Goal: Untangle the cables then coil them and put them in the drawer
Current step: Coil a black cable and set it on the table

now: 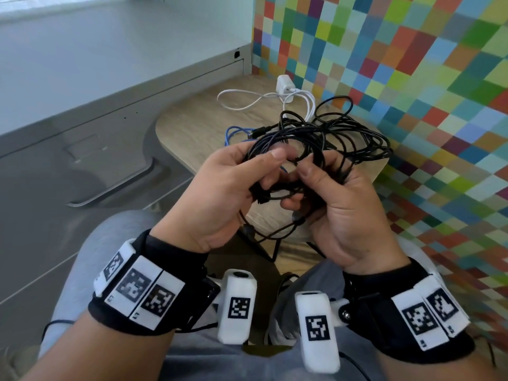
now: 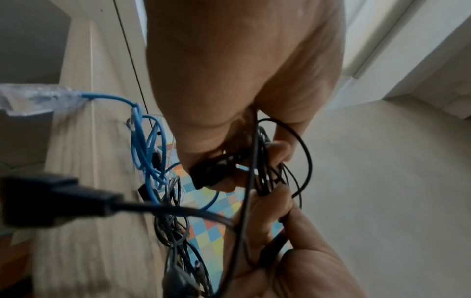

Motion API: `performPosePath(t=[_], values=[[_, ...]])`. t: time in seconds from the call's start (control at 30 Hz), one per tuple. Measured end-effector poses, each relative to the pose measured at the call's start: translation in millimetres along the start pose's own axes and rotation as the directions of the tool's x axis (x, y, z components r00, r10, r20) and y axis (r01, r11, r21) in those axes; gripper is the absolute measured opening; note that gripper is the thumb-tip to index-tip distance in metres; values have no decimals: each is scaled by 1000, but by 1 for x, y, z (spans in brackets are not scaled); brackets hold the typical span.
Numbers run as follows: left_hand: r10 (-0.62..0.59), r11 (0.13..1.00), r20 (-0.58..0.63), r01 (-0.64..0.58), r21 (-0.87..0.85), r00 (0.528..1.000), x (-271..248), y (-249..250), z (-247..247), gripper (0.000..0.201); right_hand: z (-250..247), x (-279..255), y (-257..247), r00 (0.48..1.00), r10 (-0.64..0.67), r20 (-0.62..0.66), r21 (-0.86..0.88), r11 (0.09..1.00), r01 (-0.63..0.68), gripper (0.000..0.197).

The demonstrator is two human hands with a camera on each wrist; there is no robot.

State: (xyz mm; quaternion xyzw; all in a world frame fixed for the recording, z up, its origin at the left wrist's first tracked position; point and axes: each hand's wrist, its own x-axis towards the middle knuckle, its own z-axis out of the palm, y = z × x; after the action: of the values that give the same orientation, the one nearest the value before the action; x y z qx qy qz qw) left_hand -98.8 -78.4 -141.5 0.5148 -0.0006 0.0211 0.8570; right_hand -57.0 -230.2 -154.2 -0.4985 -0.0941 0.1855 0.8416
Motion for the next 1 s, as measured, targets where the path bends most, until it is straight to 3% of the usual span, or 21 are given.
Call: performPosePath(t=[0.1,0.3,0.57,0.77,0.9,1.0], values=[[16,999,-121,-20,-28,993,3,0,0,34,0,0,0,999,29,31,-67,997,-27,6],[24,936,-283,-121,-331,959,6,19,-8,49,-12,3,-9,999,-10,31,-131,991,14,23],[130,952,-167,-170,-254,977,2,20,-7,33,-18,7,-11,995,-92,-49,-214,974,79,28],[96,970,-184,-133,-203,978,1,21,-2,57,-21,9,-6,980,-185,-73,-346,926,149,22],[130,958,-209,-177,-227,969,0,23,-4,55,-23,7,-5,971,-238,-25,-579,795,180,23],[168,941,-233,-226,-251,958,2,24,-9,58,-22,4,-7,985,-170,40,-652,742,154,35]])
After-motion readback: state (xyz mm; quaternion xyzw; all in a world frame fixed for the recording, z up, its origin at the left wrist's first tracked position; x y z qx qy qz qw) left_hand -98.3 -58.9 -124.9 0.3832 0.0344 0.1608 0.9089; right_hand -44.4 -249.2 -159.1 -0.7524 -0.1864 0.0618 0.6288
